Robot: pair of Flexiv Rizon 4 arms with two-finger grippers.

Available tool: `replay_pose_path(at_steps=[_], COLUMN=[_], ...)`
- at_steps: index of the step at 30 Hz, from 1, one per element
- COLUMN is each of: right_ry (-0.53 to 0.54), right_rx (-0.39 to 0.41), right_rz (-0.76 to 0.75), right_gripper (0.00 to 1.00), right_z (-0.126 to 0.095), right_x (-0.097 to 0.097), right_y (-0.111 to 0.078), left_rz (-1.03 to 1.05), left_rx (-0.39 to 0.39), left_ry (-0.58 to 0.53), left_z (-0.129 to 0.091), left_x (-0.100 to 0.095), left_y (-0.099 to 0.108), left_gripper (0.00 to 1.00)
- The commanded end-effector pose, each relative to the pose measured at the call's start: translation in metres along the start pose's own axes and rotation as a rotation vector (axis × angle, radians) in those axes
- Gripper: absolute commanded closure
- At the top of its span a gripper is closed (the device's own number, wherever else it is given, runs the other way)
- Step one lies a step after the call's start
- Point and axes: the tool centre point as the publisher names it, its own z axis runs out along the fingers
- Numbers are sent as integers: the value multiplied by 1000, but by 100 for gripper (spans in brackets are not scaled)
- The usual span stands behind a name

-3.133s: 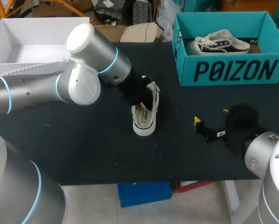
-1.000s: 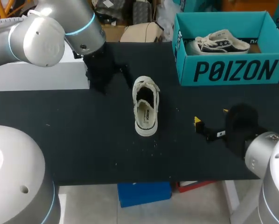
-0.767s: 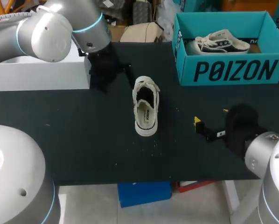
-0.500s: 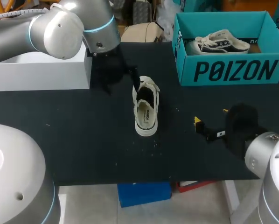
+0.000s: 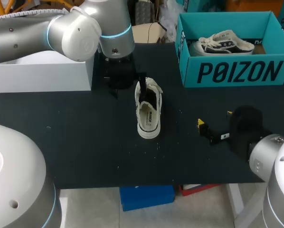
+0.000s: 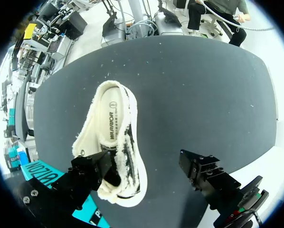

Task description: Take the shoe out of the shoebox, open the shoe tongue, remove and reinsert the insole, then place the shoe into the shoebox

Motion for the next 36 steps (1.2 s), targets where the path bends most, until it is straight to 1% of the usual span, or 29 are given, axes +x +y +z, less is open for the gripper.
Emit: replay_pose_path(at_steps=[1, 2, 7, 9, 13, 20, 25, 28, 30, 32, 34, 35, 36], right_ry=[-25, -25, -25, -25, -25, -25, -25, -25, -25, -25, -25, -25, -25], right_rx=[1, 1, 1, 1, 1, 1, 1, 1, 1, 1, 1, 1, 1], right_rz=[1, 1, 1, 1, 1, 1, 1, 1, 1, 1, 1, 1, 1], right_gripper=[0, 0, 0, 0, 0, 0, 0, 0, 0, 0, 0, 0, 0], right_z=[0, 0, 0, 0, 0, 0, 0, 0, 0, 0, 0, 0, 0], right_x=[7, 7, 7, 7, 7, 7, 7, 7, 7, 7, 7, 7, 7], right_y=[1, 1, 1, 1, 1, 1, 1, 1, 1, 1, 1, 1, 1], left_rz=[-8, -14, -30, -41, -64, -87, -92, -87, -87, -85, -77, -73, -67], left_rx=[-3, -3, -3, -1, -23, -20, -20, -23, -24, -28, -31, -34, -41], left_ry=[15, 21, 36, 32, 44, 26, 24, 30, 31, 36, 40, 43, 51], left_z=[4, 5, 11, 14, 25, 44, 55, 60, 61, 63, 65, 65, 65], left_x=[-1, 0, 7, 8, 11, 9, 5, 3, 3, 2, 1, 1, 0], left_y=[0, 0, -2, -2, 2, 6, 8, 9, 9, 9, 9, 9, 9], left_gripper=[35, 37, 41, 41, 41, 38, 40, 43, 54, 61, 73, 96, 100])
